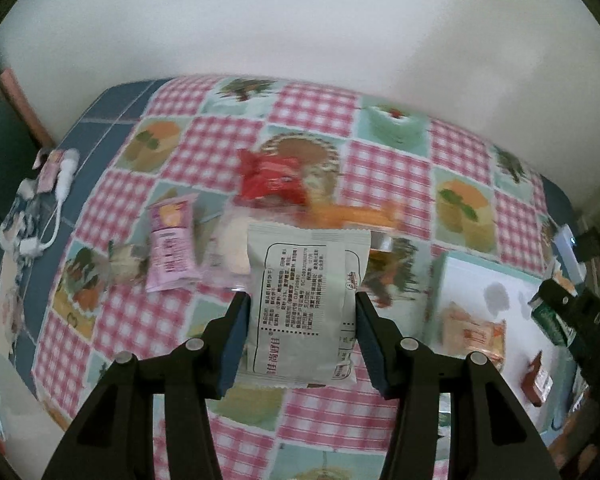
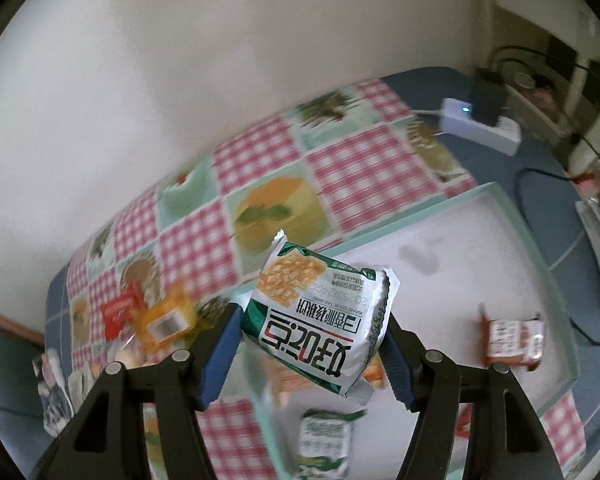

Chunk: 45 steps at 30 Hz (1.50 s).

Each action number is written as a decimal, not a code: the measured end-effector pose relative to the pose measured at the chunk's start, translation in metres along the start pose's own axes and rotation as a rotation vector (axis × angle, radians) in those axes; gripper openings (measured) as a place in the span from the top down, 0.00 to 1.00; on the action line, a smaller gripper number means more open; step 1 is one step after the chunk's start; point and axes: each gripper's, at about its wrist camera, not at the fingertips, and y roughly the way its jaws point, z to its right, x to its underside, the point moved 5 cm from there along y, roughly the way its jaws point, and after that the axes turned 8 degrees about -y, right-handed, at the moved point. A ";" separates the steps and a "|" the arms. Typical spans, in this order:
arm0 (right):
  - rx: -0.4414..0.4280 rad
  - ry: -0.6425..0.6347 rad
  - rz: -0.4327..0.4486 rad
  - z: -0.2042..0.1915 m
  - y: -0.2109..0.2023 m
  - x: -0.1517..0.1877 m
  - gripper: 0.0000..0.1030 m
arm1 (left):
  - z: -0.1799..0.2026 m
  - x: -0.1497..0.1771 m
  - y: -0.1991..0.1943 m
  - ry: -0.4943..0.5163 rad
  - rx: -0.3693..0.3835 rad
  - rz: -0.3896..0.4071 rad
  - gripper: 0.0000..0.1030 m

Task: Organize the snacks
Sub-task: 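Carry both held packs over the white tray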

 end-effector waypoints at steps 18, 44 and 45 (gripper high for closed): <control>0.071 0.271 0.081 0.144 -0.031 -0.017 0.33 | 0.149 0.048 -0.006 0.260 0.135 0.042 0.48; 0.072 0.254 -0.043 0.147 0.020 -0.003 0.33 | 0.205 0.088 0.042 0.370 0.190 -0.031 0.44; 0.072 0.254 -0.046 0.147 0.021 -0.003 0.33 | 0.204 0.087 0.042 0.368 0.191 -0.036 0.37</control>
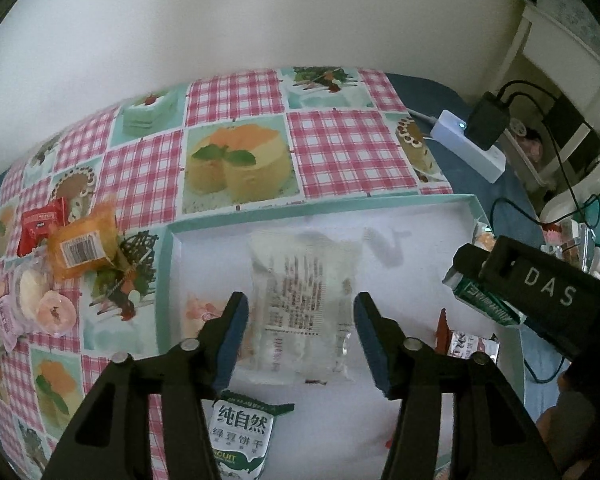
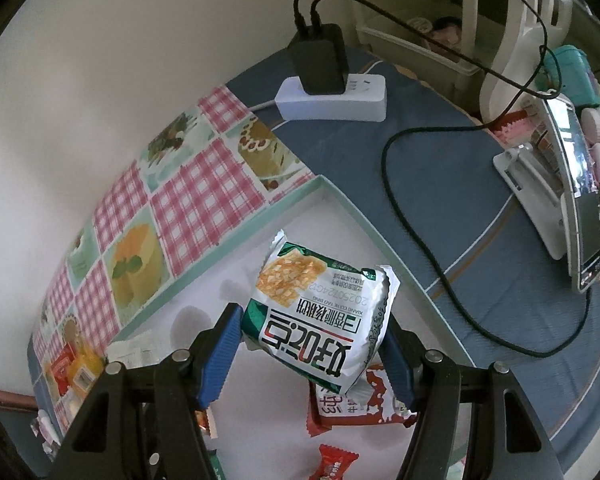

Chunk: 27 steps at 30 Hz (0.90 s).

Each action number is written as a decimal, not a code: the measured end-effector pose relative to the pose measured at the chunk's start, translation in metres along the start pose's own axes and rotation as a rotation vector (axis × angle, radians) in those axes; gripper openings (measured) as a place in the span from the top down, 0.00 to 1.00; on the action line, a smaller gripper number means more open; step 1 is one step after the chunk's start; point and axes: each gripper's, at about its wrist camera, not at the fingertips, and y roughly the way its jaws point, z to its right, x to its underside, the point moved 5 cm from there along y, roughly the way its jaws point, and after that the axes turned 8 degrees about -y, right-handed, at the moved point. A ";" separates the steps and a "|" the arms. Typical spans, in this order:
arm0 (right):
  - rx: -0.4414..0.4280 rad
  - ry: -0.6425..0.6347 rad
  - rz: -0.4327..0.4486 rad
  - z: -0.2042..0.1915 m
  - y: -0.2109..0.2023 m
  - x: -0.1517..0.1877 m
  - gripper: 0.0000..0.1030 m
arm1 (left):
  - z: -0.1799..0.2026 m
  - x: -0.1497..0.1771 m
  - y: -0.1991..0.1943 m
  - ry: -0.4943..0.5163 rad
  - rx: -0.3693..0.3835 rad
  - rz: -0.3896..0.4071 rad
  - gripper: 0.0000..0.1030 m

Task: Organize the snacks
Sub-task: 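Carry both held packs over the white tray, then open both tools to release the packs into the tray, then move both tools back over the snack pile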

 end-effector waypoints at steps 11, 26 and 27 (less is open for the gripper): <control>0.001 -0.007 -0.035 -0.004 0.010 0.002 0.32 | -0.037 -0.012 -0.010 -0.114 -0.042 -0.008 0.22; 0.048 -0.098 -0.017 -0.025 0.007 0.004 0.05 | -0.141 -0.020 -0.005 -0.351 -0.210 -0.025 0.06; 0.050 -0.115 -0.015 -0.030 0.008 0.006 0.03 | -0.148 -0.018 -0.004 -0.367 -0.222 -0.028 0.06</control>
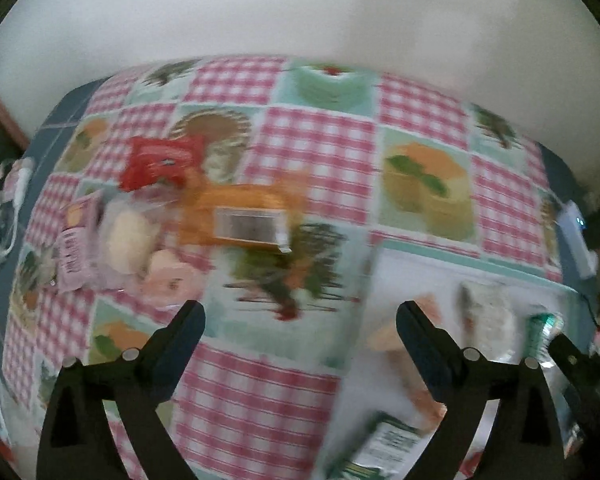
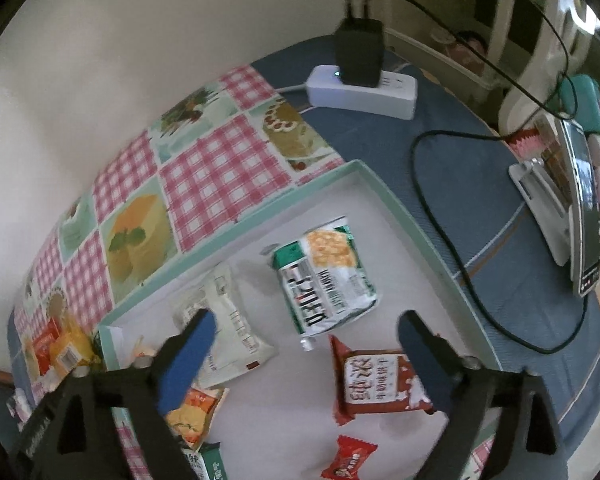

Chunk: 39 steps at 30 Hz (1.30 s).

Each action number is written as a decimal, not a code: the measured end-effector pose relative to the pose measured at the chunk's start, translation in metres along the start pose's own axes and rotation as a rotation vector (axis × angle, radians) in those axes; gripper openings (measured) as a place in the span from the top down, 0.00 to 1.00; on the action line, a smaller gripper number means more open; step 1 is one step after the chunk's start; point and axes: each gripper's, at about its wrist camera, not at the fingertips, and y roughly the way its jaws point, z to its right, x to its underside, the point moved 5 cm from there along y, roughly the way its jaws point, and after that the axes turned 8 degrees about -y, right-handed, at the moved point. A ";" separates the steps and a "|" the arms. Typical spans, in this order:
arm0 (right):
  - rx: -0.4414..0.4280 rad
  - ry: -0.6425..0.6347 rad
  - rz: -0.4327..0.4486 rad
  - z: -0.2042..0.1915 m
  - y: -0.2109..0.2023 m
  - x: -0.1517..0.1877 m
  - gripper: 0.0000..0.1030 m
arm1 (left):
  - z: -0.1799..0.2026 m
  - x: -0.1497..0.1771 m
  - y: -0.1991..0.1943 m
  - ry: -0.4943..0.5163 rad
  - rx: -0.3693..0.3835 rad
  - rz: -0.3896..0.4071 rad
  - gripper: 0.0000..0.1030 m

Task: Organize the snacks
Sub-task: 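Move both tools back over the snack pile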

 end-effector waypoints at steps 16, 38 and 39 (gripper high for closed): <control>-0.029 -0.207 -0.015 -0.099 0.000 0.031 0.00 | -0.096 -0.031 0.008 -0.064 -0.164 0.007 0.06; -0.120 -0.287 -0.003 -0.210 -0.045 0.078 0.00 | -0.266 -0.054 -0.042 -0.210 -0.316 0.096 0.06; -0.122 -0.290 -0.005 -0.214 -0.045 0.079 0.00 | -0.268 -0.055 -0.042 -0.215 -0.315 0.095 0.06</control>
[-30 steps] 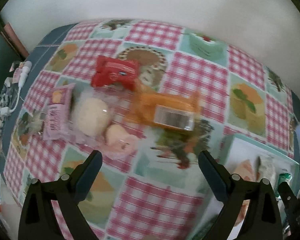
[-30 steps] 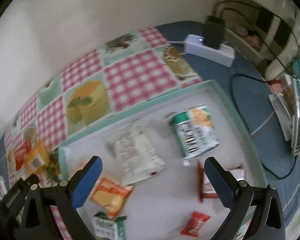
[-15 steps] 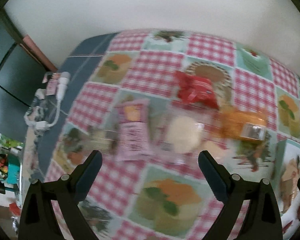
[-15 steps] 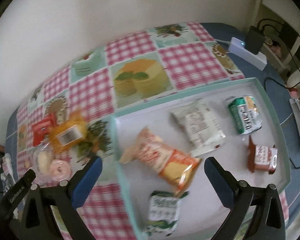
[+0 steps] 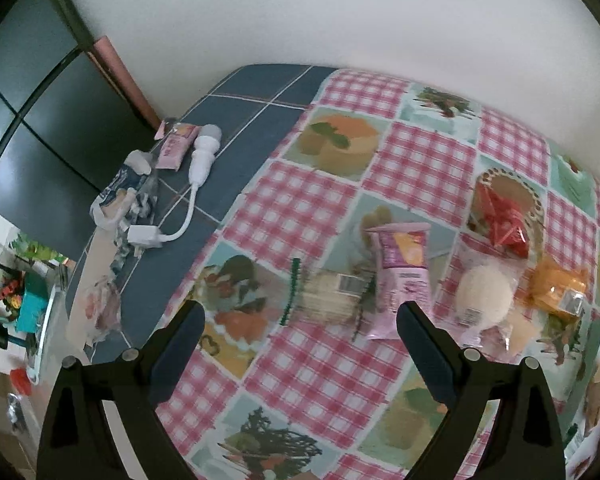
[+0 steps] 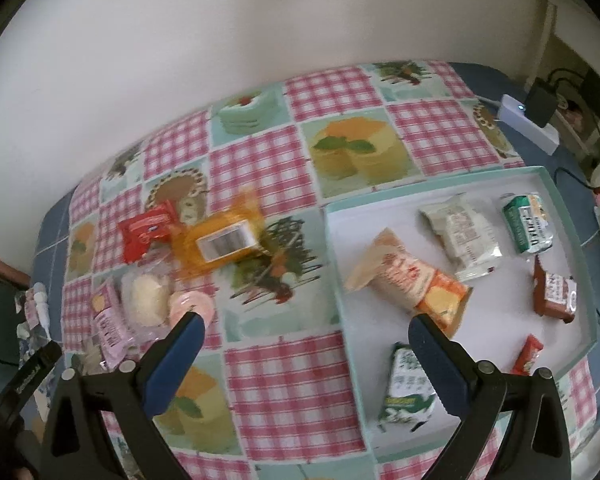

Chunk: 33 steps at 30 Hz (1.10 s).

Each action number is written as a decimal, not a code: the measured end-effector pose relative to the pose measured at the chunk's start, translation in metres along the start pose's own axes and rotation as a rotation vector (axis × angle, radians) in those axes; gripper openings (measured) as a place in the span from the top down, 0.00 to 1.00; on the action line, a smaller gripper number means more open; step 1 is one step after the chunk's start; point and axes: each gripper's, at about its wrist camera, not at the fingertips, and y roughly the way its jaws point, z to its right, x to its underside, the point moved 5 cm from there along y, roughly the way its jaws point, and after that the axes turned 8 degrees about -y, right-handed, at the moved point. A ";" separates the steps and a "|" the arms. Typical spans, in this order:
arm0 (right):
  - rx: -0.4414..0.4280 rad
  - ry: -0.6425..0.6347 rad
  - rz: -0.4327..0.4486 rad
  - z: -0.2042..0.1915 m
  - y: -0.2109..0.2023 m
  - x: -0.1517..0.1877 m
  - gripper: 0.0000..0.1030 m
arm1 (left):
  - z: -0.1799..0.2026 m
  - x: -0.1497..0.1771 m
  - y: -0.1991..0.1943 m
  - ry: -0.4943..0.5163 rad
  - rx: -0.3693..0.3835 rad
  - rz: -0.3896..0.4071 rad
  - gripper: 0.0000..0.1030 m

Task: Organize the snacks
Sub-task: 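Move both tools back over the snack pile, then grasp the pink-lidded jelly cup with right tool while left tool grasps green-edged cake pack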

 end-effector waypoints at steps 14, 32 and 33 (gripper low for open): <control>-0.045 -0.043 -0.024 -0.052 0.024 0.003 0.00 | -0.029 -0.017 0.021 -0.040 0.017 -0.019 0.06; -0.045 -0.081 -0.071 -0.079 0.081 -0.003 0.00 | -0.038 -0.024 0.093 -0.186 0.197 -0.179 0.06; -0.047 -0.082 -0.071 -0.079 0.082 -0.003 0.00 | -0.036 -0.023 0.096 -0.184 0.198 -0.184 0.06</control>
